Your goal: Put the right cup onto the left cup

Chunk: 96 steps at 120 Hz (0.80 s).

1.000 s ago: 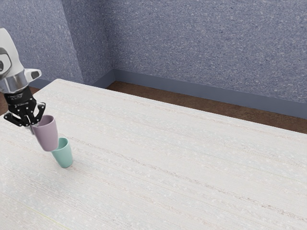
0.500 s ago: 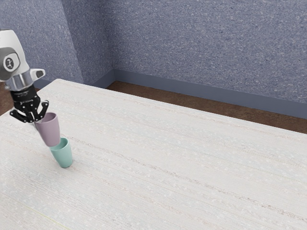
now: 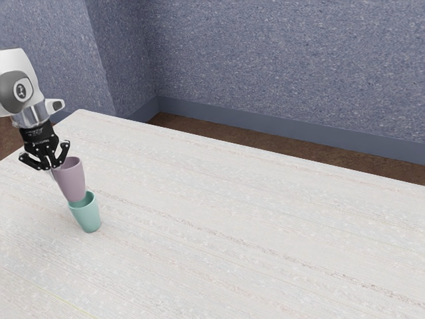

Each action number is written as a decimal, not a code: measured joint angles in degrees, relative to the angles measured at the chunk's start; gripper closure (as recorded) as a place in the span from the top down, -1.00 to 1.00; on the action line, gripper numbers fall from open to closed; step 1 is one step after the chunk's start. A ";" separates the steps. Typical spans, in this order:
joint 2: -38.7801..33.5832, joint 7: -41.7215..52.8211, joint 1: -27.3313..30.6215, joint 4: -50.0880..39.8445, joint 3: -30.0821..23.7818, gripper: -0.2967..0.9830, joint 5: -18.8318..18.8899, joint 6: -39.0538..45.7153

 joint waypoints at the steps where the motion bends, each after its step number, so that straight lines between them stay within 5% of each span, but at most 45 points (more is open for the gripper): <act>1: 0.09 0.04 0.02 0.07 0.01 -0.69 -0.02 0.01; 91: 4.76 3.09 -0.17 0.89 0.35 -0.69 -2.46 3.43; 96: 4.80 3.26 -0.17 0.84 0.35 -0.57 -2.64 3.62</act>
